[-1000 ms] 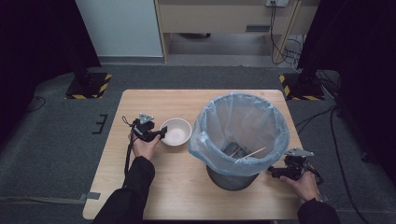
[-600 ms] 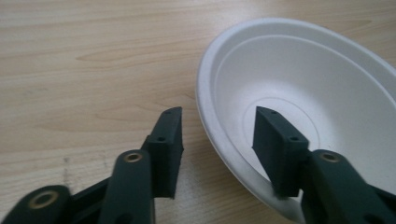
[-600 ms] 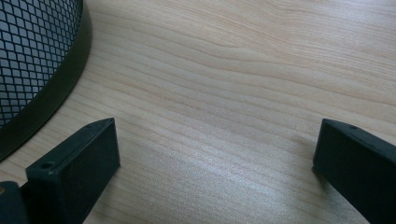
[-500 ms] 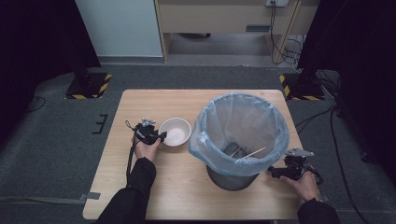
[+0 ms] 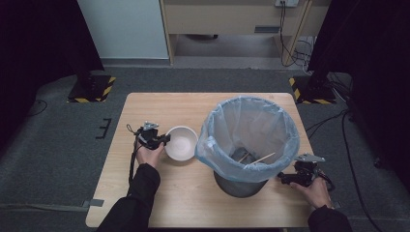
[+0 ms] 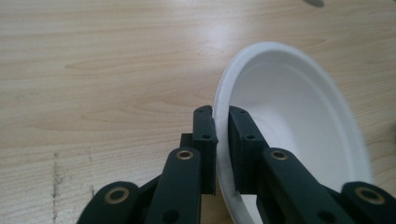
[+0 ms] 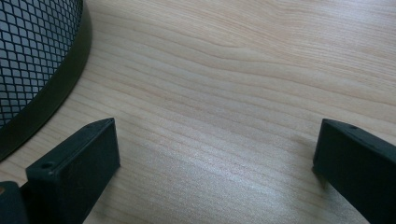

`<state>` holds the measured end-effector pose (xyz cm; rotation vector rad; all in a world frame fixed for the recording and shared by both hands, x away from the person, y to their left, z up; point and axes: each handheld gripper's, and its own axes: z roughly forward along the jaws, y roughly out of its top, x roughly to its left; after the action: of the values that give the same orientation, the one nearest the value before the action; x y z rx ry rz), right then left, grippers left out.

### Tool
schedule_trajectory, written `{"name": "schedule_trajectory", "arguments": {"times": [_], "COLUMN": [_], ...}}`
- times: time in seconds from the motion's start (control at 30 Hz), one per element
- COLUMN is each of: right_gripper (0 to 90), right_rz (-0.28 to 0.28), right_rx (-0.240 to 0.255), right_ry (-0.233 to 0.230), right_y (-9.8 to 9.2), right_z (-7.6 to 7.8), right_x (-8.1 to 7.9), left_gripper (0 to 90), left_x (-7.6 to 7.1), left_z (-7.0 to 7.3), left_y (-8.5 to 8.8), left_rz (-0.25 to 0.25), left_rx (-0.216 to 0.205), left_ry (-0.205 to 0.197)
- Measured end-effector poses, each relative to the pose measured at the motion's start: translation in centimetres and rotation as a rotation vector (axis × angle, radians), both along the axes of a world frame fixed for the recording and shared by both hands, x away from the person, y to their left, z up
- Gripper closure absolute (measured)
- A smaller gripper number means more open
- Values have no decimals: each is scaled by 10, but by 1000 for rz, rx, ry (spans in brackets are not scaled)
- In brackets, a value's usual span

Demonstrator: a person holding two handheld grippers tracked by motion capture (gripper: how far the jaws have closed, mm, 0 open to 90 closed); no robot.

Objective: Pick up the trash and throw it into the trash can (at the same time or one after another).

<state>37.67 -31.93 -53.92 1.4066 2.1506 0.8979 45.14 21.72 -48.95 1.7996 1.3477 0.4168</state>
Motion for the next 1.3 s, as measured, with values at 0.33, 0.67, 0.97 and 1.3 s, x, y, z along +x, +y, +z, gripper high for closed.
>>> {"name": "schedule_trajectory", "arguments": {"times": [0.33,0.67,0.97,1.3], "right_gripper": [8,7,7,7], "right_rz": [-3,-2,5,5], "right_rx": [0,0,2,2], "right_ry": [-2,-2,0,0], "right_y": [0,0,1,1], "right_z": [0,0,0,0], "right_x": [0,0,-1,-1], "left_gripper": [835,835,835,834], "left_x": [-23,-50,-65,-88], "left_z": [42,66,103,144], "left_y": [16,46,55,52], "left_rz": [-15,26,45,19], "left_rx": [0,-73,-143,-203], "left_ry": [-111,-224,-360,-523]}}
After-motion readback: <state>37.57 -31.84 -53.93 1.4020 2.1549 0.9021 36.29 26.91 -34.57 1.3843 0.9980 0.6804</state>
